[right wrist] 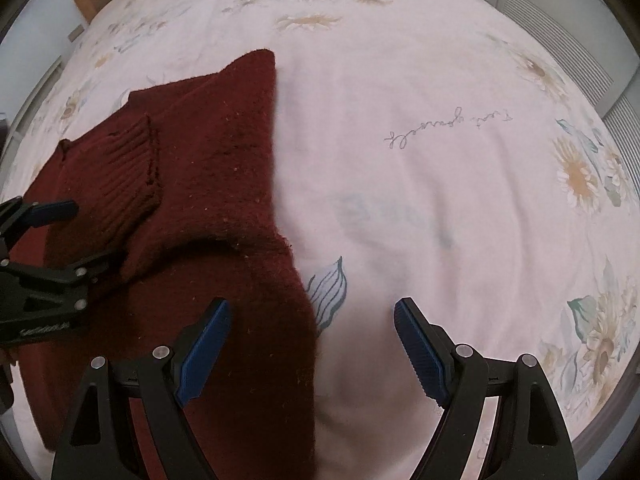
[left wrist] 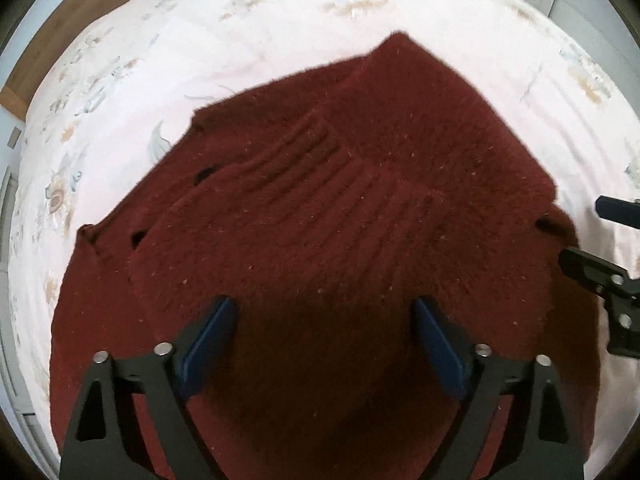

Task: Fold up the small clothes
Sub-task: 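Grasp the folded sleeve cuff with the left gripper and lift it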

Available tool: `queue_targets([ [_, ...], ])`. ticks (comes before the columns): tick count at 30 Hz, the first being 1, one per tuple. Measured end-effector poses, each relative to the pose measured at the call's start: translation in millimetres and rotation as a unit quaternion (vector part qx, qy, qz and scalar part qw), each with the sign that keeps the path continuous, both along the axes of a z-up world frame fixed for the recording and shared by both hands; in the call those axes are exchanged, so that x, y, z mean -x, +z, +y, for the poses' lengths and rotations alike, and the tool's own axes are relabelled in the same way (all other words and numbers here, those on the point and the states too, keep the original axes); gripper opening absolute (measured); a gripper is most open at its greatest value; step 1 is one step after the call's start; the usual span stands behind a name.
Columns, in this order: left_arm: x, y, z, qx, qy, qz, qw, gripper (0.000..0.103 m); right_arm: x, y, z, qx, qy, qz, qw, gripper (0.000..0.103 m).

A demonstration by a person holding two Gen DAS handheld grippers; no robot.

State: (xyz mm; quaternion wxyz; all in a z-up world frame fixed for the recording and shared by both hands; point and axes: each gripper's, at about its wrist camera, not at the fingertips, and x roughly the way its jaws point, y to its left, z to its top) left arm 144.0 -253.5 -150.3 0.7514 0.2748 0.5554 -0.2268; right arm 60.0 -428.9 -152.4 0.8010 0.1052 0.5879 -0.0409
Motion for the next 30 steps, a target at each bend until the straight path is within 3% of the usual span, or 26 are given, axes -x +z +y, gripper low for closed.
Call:
queue_targets([
  [4, -12.2, -7.0, 2.3, 0.012, 0.014, 0.011, 0.9998, 0.069, -10.4, -7.3, 6.2, 0.009, 0.009, 0.002, 1.0, 0.084],
  [6, -18.7, -6.3, 8.9, 0.014, 0.02, 0.01, 0.9997, 0.051, -16.2, -9.1, 10.7, 0.022, 0.017, 0.001, 1.0, 0.084],
  [8, -27.3, -4.0, 15.8, 0.015, 0.031, 0.004, 0.9994, 0.02, -24.6, -10.0, 16.6, 0.036, 0.025, -0.002, 0.999, 0.084],
  [9, -31.4, -1.4, 19.9, 0.019, 0.037, 0.003, 0.9991, 0.015, -29.1, -9.6, 19.9, 0.04, 0.03, -0.005, 0.999, 0.084],
  [14, -49.5, 26.3, 55.8, 0.066, 0.081, -0.008, 0.9945, 0.015, -48.7, -6.9, 36.0, 0.035, 0.056, -0.015, 0.998, 0.083],
  [15, -49.1, 32.4, 63.7, 0.071, 0.086, -0.016, 0.9936, 0.015, -53.1, -6.7, 40.9, 0.044, 0.064, -0.013, 0.997, 0.076],
  [18, -54.4, 49.9, 88.8, 0.084, 0.108, -0.035, 0.9899, 0.015, -59.5, -3.4, 49.5, 0.039, 0.075, -0.014, 0.996, 0.018],
  [26, -38.9, 68.7, 175.1, 0.122, 0.202, -0.045, 0.9707, 0.015, -45.3, 6.2, 26.9, 0.008, 0.021, -0.031, 0.999, 0.016],
  [30, -32.4, 53.5, 204.1, 0.139, 0.244, -0.02, 0.9594, 0.017, -39.4, -0.1, 29.9, 0.017, 0.034, -0.019, 0.999, 0.015],
])
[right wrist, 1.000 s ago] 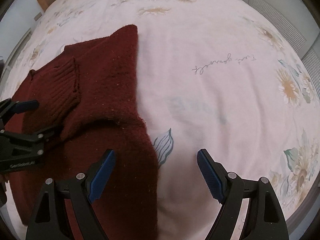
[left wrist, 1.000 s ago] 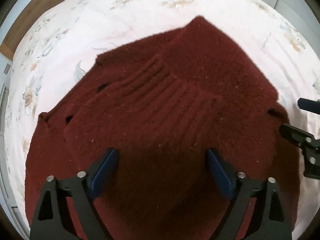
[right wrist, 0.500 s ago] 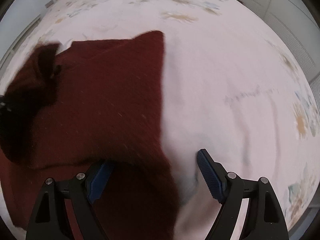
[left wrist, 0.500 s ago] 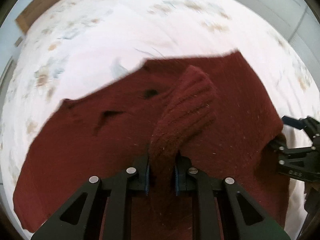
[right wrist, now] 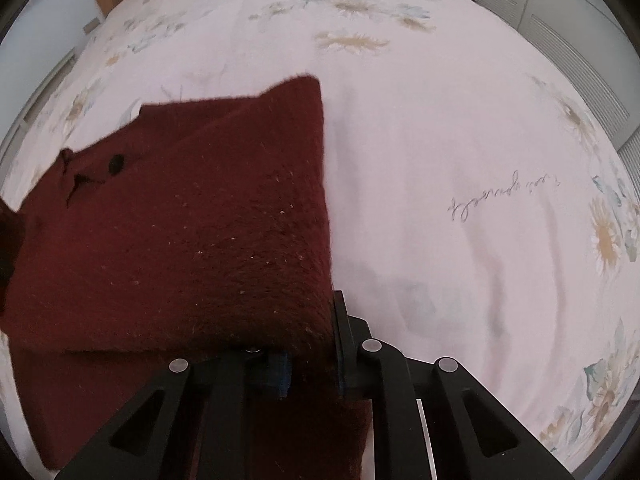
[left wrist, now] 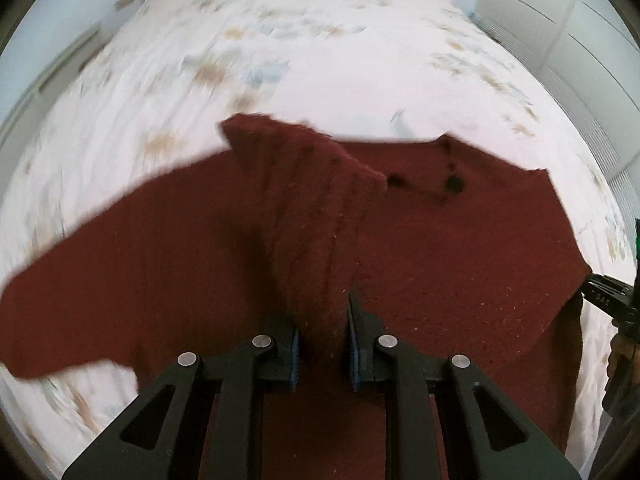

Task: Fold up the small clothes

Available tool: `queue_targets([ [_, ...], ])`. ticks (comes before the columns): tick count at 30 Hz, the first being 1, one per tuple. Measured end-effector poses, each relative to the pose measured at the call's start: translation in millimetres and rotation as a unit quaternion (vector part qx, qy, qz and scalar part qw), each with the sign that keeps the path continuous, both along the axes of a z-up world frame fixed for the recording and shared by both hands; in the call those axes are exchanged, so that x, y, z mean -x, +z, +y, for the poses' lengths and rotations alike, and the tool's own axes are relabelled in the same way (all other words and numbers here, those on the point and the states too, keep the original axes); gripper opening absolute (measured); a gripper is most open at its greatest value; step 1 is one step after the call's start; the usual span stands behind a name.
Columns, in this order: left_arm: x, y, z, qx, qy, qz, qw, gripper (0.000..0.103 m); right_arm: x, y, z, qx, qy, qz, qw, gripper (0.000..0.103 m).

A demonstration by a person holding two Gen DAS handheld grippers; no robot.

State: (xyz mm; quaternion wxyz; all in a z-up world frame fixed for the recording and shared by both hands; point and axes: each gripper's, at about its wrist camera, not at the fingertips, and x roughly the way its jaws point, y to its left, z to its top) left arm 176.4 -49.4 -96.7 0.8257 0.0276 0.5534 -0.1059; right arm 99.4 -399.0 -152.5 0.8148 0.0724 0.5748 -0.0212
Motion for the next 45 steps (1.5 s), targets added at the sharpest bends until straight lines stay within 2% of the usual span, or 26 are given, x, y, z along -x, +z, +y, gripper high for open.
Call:
queue_targets([
  [3, 4.1, -14.9, 2.1, 0.022, 0.024, 0.042, 0.9986, 0.019, -3.2, 0.7, 2.4, 0.01, 0.008, 0.003, 1.0, 0.015],
  [5, 17.6, -16.2, 12.9, 0.028, 0.035, 0.053, 0.9976, 0.023, -6.9, 0.0, 3.1, 0.011, 0.012, 0.005, 1.0, 0.016],
  [11, 23.5, -17.1, 34.3, 0.036, 0.057, 0.061, 0.9959, 0.037, -8.8, 0.3, 4.1, 0.014, 0.022, 0.011, 1.0, 0.017],
  [16, 29.0, -17.8, 57.9, 0.048, 0.069, 0.074, 0.9938, 0.043, -19.0, 2.9, 11.6, 0.019, 0.029, 0.012, 0.999, 0.019],
  [18, 31.1, -15.9, 68.6, 0.047, 0.08, 0.076, 0.9927, 0.047, -19.1, 5.4, 12.7, 0.027, 0.029, 0.014, 0.999, 0.025],
  [20, 32.2, -11.8, 76.8, 0.037, 0.087, 0.074, 0.9927, 0.06, -16.6, 8.1, 12.7, 0.033, 0.031, 0.014, 0.999, 0.028],
  [22, 31.4, -7.2, 85.4, 0.037, 0.093, 0.075, 0.9922, 0.067, -13.7, 11.9, 10.7, 0.034, 0.035, 0.012, 0.999, 0.033],
  [25, 25.9, 2.5, 98.6, 0.042, 0.105, 0.069, 0.9911, 0.069, -10.6, 18.6, 7.0, 0.04, 0.036, 0.009, 0.999, 0.044],
  [26, 23.1, 4.9, 101.4, 0.043, 0.11, 0.068, 0.9906, 0.071, -9.9, 21.3, 5.3, 0.041, 0.035, 0.008, 0.998, 0.045],
  [28, 16.1, 7.3, 104.9, 0.049, 0.116, 0.069, 0.9896, 0.071, -7.4, 23.6, 2.8, 0.039, 0.034, 0.008, 0.999, 0.051],
  [31, 5.8, 0.9, 106.7, 0.053, 0.124, 0.086, 0.9871, 0.071, -3.6, 27.3, -1.0, 0.034, 0.034, 0.007, 0.999, 0.054],
  [33, 1.0, -10.2, 104.5, 0.059, 0.124, 0.106, 0.9848, 0.071, -1.5, 28.2, -2.2, 0.031, 0.033, 0.006, 0.999, 0.054],
  [36, -2.0, -30.2, 97.5, 0.048, 0.124, 0.131, 0.9825, 0.071, -0.9, 26.9, -3.7, 0.025, 0.034, 0.008, 0.999, 0.054],
  [40, -4.8, -37.0, 79.6, 0.031, 0.121, 0.116, 0.9853, 0.07, -1.4, 26.3, -1.9, 0.033, 0.041, 0.009, 0.999, 0.054],
  [42, -5.0, -38.5, 69.6, 0.021, 0.11, 0.112, 0.9873, 0.064, -1.2, 26.1, 0.6, 0.039, 0.045, 0.012, 0.998, 0.054],
  [45, -4.1, -35.6, 56.8, 0.013, 0.089, 0.106, 0.9903, 0.045, 0.4, 25.9, 3.6, 0.044, 0.05, 0.016, 0.998, 0.054],
])
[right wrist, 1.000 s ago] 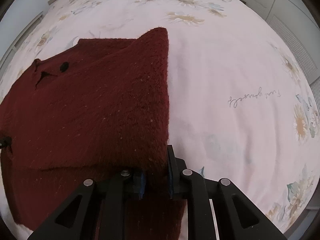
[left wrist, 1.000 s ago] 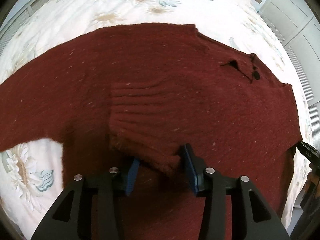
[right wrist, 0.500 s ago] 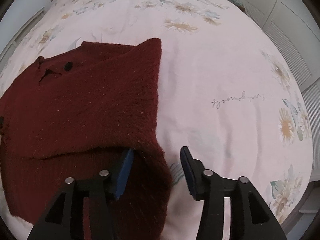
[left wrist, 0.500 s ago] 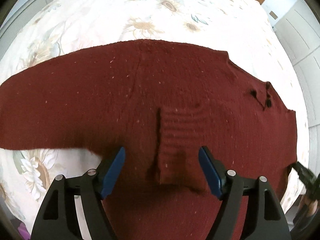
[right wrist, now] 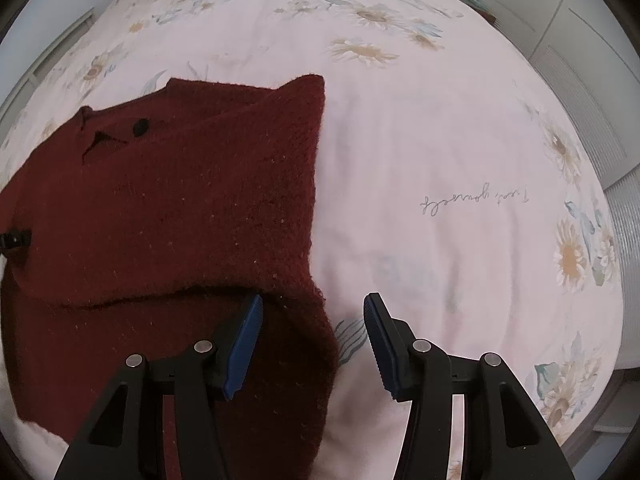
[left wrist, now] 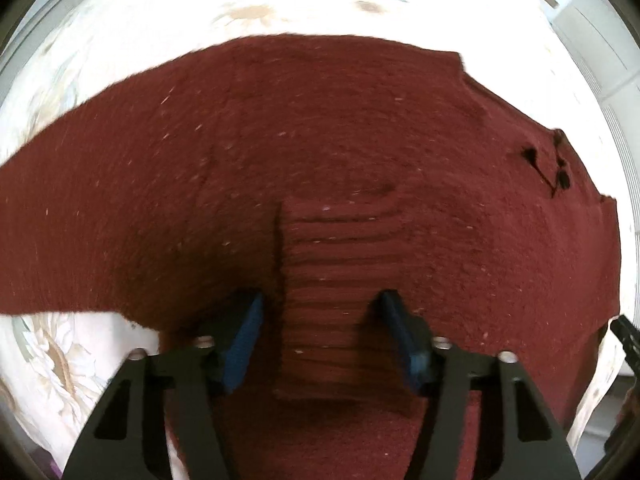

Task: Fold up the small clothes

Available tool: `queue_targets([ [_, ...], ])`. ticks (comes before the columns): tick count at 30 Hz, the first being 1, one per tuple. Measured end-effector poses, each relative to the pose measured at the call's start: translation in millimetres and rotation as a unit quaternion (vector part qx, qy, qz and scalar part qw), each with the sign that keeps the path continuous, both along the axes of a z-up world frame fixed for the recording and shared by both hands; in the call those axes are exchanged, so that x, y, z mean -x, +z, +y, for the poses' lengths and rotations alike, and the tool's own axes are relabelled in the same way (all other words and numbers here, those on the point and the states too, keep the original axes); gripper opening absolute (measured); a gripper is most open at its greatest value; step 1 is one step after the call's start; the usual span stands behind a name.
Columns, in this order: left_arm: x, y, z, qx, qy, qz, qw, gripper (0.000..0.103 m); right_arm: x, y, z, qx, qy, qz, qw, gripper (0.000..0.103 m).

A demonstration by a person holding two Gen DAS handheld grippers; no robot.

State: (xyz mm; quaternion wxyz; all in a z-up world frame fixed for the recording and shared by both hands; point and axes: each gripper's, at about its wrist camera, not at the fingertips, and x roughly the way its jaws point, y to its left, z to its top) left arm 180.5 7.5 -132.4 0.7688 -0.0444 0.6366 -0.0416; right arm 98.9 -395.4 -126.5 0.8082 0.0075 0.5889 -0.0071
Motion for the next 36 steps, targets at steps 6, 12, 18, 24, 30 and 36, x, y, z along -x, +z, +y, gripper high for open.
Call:
queue_targets([
  [6, -2.7, 2.3, -24.4, -0.017, -0.029, -0.015, 0.9993, 0.019, 1.3, 4.7, -0.1, -0.003, -0.003, -0.004, 1.0, 0.054],
  [12, -4.2, 23.8, -43.6, -0.035, -0.05, -0.044, 0.9972, 0.012, -6.1, 12.1, -7.6, -0.027, -0.015, -0.011, 0.999, 0.054],
  [18, -14.6, 61.7, -49.0, -0.023, -0.048, -0.092, 0.9944, 0.012, -27.8, 22.9, -15.8, -0.063, -0.041, -0.033, 0.997, 0.06],
  [24, -29.4, 78.3, -47.0, -0.042, -0.043, -0.125, 0.9903, 0.003, -58.1, 15.9, -15.7, -0.093, -0.048, -0.035, 0.994, 0.07],
  [30, -27.0, 72.8, -25.7, -0.042, -0.036, -0.114, 0.992, 0.003, -83.1, -8.6, -4.5, -0.071, -0.041, -0.008, 0.997, 0.07],
  [36, -19.9, 48.8, 1.5, -0.014, -0.03, -0.054, 0.998, 0.004, -74.8, -14.7, 1.6, -0.071, -0.035, -0.005, 0.997, 0.07],
])
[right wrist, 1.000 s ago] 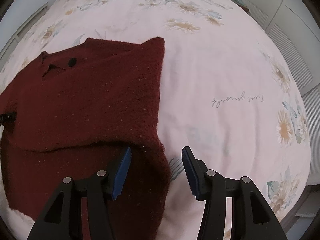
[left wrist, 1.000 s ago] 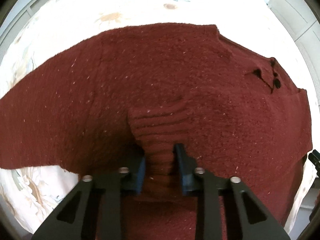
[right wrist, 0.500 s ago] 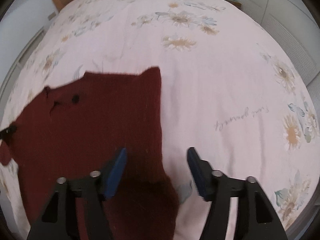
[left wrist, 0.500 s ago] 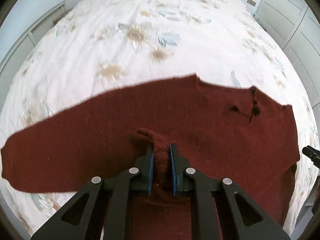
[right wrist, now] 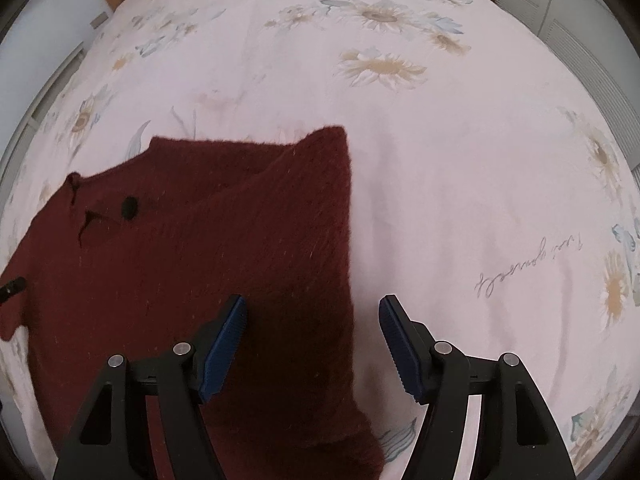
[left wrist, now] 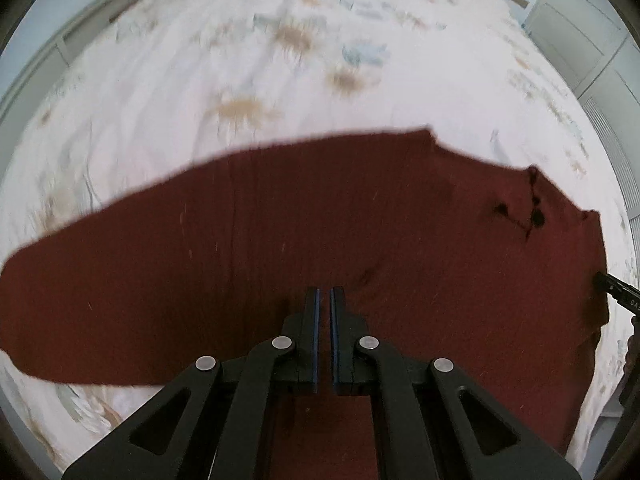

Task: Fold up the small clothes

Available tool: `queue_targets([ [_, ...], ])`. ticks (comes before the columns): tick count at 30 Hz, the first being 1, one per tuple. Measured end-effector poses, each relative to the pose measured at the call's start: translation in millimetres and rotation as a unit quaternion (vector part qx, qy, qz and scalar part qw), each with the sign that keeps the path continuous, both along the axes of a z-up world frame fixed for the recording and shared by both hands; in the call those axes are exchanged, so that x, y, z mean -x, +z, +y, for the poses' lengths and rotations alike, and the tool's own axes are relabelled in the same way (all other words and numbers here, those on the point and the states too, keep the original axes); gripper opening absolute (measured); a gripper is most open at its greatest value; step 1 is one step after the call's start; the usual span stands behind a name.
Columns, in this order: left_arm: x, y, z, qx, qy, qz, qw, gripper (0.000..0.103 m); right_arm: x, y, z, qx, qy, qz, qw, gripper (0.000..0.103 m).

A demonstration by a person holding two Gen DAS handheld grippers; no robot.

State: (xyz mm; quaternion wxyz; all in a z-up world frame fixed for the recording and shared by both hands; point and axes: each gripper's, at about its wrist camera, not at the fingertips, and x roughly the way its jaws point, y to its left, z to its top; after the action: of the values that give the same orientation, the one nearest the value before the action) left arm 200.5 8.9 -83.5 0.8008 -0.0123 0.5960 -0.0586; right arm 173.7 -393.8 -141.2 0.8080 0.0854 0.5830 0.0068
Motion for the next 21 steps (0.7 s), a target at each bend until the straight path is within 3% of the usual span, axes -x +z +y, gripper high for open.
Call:
queue_targets([
  [4, 5.0, -20.6, 12.2, 0.026, 0.021, 0.051, 0.9981, 0.012, 7.1, 0.2, -1.6, -0.002, -0.002, -0.001, 1.0, 0.07],
  [8, 9.3, -29.8, 6.5, 0.018, 0.013, 0.06, 0.998, 0.042, 10.6, 3.2, -3.2, 0.002, 0.0, -0.003, 1.0, 0.07],
  [13, 7.0, -35.7, 1.3, 0.016, 0.016, 0.07, 0.9973, 0.052, 15.1, 8.1, -4.6, 0.007, 0.001, -0.005, 1.0, 0.07],
  [19, 8.4, -36.9, -4.5, 0.023, 0.019, 0.069, 0.9972, 0.052, 17.5, 7.0, -6.0, 0.003, 0.001, -0.005, 1.0, 0.071],
  [21, 10.5, -37.0, -8.0, 0.024, 0.011, 0.066, 0.9975, 0.041, 17.0, 7.3, -5.5, 0.002, 0.0, -0.004, 1.0, 0.071],
])
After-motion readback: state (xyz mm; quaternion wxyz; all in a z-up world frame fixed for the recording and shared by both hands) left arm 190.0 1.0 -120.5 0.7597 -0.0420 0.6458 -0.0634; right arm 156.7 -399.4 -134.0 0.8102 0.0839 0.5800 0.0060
